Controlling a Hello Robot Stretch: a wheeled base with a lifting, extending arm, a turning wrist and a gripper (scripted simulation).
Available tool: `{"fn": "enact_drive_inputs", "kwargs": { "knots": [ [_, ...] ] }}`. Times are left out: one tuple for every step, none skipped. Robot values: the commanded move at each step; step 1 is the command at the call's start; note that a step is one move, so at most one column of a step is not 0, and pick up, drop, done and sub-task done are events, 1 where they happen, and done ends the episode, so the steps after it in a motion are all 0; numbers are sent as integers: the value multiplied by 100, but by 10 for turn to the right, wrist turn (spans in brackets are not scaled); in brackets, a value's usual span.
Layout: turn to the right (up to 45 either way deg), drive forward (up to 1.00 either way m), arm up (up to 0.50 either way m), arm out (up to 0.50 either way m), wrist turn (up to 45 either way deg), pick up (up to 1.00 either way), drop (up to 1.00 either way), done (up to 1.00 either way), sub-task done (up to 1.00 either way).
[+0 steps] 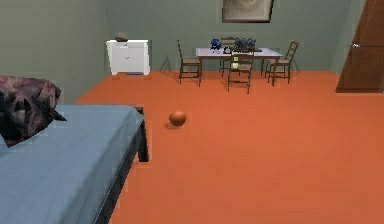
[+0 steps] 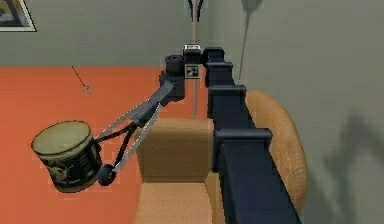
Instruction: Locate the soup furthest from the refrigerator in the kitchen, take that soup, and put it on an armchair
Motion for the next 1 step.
{"fn": "enact_drive_inputs", "kwargs": {
  "knots": [
    [0, 0, 0, 0, 450, 0, 0, 0, 0]
  ]
}}
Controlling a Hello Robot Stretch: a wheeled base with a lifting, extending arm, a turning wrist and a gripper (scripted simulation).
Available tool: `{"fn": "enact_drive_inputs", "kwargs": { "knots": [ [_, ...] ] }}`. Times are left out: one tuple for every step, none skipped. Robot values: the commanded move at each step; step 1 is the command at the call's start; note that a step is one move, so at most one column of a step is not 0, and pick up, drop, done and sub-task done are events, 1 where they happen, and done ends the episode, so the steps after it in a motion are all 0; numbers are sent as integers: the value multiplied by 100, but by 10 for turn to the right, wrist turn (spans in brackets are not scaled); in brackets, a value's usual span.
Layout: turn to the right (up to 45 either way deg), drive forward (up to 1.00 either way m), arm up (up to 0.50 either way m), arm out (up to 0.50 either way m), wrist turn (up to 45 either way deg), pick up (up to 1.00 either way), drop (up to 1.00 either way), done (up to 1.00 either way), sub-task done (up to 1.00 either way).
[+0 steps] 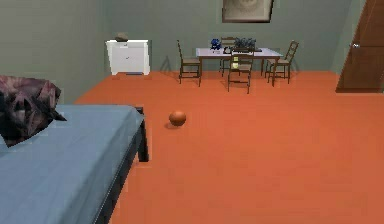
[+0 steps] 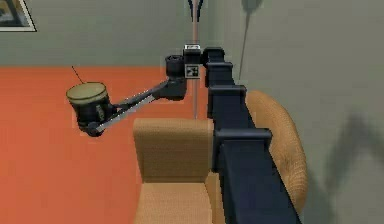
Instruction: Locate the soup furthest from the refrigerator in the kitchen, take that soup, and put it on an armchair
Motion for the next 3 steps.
{"fn": "enact_drive_inputs", "kwargs": {
  "knots": [
    [0, 0, 0, 0, 450, 0, 0, 0, 0],
    [0, 0, 0, 0, 360, 0, 0, 0, 0],
    [0, 0, -38, 0, 0, 0, 0, 0, 0]
  ]
}}
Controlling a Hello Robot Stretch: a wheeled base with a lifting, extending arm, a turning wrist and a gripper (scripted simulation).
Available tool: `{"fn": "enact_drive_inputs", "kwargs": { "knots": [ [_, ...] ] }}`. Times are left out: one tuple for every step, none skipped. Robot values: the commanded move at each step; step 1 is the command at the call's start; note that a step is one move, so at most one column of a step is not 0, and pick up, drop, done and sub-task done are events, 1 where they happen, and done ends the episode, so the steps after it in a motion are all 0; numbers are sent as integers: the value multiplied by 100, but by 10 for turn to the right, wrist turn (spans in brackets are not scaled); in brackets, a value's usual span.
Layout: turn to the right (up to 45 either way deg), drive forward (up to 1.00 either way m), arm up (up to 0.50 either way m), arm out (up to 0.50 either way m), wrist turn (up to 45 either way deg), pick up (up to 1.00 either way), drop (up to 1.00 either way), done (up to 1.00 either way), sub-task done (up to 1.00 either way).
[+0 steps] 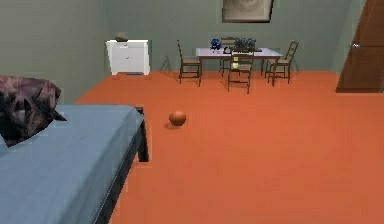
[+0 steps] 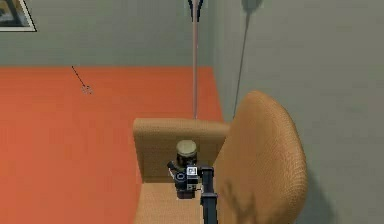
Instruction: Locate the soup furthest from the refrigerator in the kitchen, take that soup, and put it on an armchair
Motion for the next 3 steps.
{"fn": "enact_drive_inputs", "kwargs": {
  "knots": [
    [0, 0, -32, 0, 0, 0, 0, 0, 0],
    [0, 0, 0, 0, 0, 0, 100, 0, 0],
    [0, 0, 10, 0, 0, 0, 0, 0, 0]
  ]
}}
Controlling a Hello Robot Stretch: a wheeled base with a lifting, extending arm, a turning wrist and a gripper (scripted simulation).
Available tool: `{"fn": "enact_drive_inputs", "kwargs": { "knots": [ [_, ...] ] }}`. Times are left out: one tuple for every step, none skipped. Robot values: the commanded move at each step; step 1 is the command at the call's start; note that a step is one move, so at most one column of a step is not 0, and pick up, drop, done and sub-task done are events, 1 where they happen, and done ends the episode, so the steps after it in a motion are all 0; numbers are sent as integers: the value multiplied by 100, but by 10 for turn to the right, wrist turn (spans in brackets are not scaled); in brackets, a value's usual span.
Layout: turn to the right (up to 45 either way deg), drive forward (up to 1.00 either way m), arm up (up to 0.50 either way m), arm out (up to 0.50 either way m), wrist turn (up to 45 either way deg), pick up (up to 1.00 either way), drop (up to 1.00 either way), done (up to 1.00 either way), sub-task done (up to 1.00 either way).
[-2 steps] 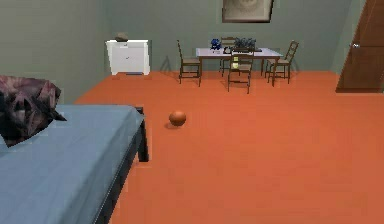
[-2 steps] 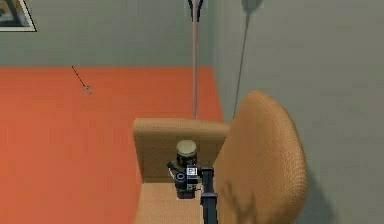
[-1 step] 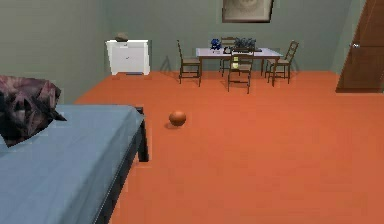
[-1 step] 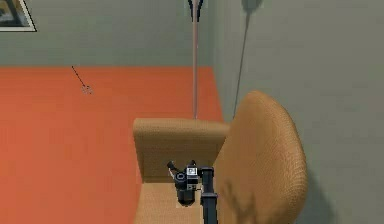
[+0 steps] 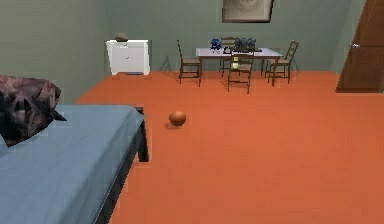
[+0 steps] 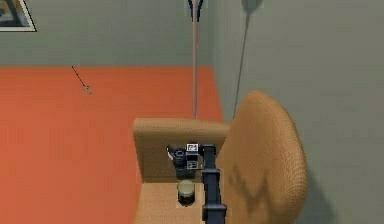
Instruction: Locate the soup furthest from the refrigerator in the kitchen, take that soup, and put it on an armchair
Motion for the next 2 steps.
{"fn": "enact_drive_inputs", "kwargs": {
  "knots": [
    [0, 0, 0, -8, 0, 0, 0, 0, 0],
    [0, 0, 0, 0, 0, 0, 0, 100, 0]
  ]
}}
